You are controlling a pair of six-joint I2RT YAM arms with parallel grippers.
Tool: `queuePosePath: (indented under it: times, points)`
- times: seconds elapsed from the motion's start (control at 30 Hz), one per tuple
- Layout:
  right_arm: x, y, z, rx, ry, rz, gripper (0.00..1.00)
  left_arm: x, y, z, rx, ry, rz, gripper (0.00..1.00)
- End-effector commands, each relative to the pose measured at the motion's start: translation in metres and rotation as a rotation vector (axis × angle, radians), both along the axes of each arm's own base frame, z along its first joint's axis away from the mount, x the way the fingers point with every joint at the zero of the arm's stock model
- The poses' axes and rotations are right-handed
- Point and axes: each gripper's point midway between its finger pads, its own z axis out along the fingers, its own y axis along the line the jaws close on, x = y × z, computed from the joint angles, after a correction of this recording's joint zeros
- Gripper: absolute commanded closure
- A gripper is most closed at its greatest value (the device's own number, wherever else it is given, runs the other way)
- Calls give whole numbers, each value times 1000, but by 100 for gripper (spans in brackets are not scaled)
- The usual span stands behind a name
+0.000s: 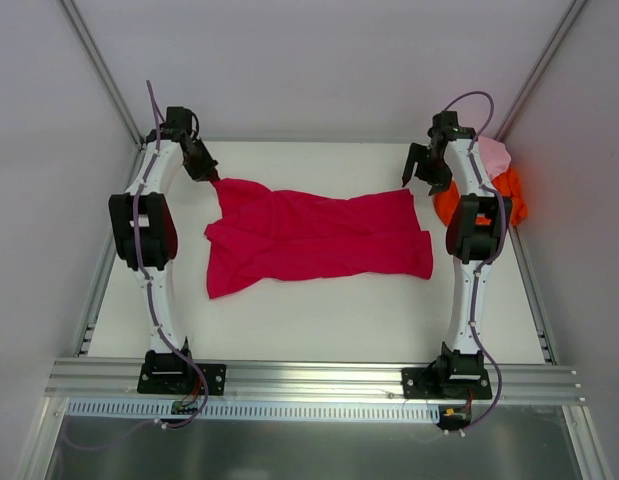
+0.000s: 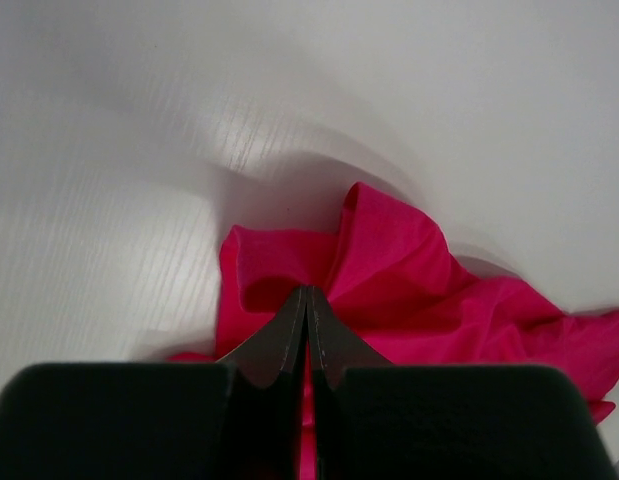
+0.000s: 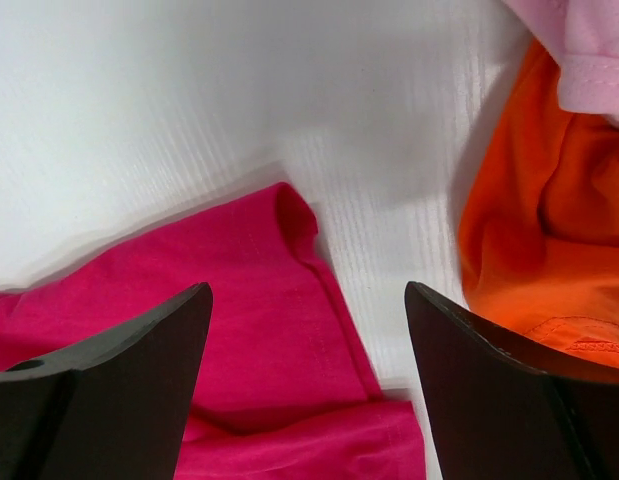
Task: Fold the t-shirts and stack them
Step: Fold the flattened tshirt in 1/3 of the way
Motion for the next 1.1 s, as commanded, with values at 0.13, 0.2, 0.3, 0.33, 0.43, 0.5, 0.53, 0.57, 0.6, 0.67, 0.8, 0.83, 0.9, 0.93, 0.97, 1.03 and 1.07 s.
queuePosePath:
  times: [0.13, 0.2, 0.3, 0.33, 0.43, 0.5, 0.53, 0.57, 0.6, 0.67, 0.8, 0.83, 0.9, 0.93, 0.97, 1.03, 1.07]
  points:
    - [-3, -12, 14, -57, -22, 13, 17, -10, -1, 51, 29, -93, -31, 100]
    - [-4, -4, 14, -16, -23, 35, 17, -11, -1, 50, 32, -92, -33, 100]
    - [-7, 6, 17, 38, -43, 54, 17, -12, -3, 50, 27, -88, -43, 93]
    - [-9, 9, 17, 49, -43, 62, 17, -12, -2, 50, 27, -86, -39, 14]
    - [-13, 13, 19, 63, -38, 75, 17, -11, -1, 53, 45, -108, -33, 1]
    - [-15, 14, 22, 71, -39, 79, 17, -11, -1, 57, 45, -123, -36, 1]
    - [-16, 16, 26, 72, -47, 83, 18, -12, -4, 70, 34, -151, -45, 1]
    - [-17, 17, 28, 74, -47, 82, 17, -15, -6, 74, 27, -160, -45, 1]
    - [-18, 17, 30, 74, -50, 85, 17, -21, -10, 93, 24, -194, -47, 1]
    - [-19, 20, 40, 69, -68, 95, 18, -36, -10, 100, 25, -190, -13, 1]
    - [-23, 23, 56, 70, -92, 97, 17, -98, -48, 110, 12, -174, -29, 5]
    - [-24, 25, 59, 71, -98, 101, 17, -110, -52, 105, -15, -155, -24, 6]
    - [-25, 31, 67, 90, -107, 108, 18, -144, -64, 86, -99, -97, -29, 6]
    - [-26, 35, 71, 97, -113, 113, 18, -153, -68, 80, -130, -79, -29, 6]
    - [-26, 36, 73, 101, -114, 113, 17, -163, -73, 73, -159, -58, -42, 7]
    - [-28, 40, 79, 90, -122, 125, 18, -191, -70, 48, -160, -17, -30, 9]
    - [-29, 42, 83, 89, -128, 131, 18, -199, -67, 47, -150, -30, -20, 9]
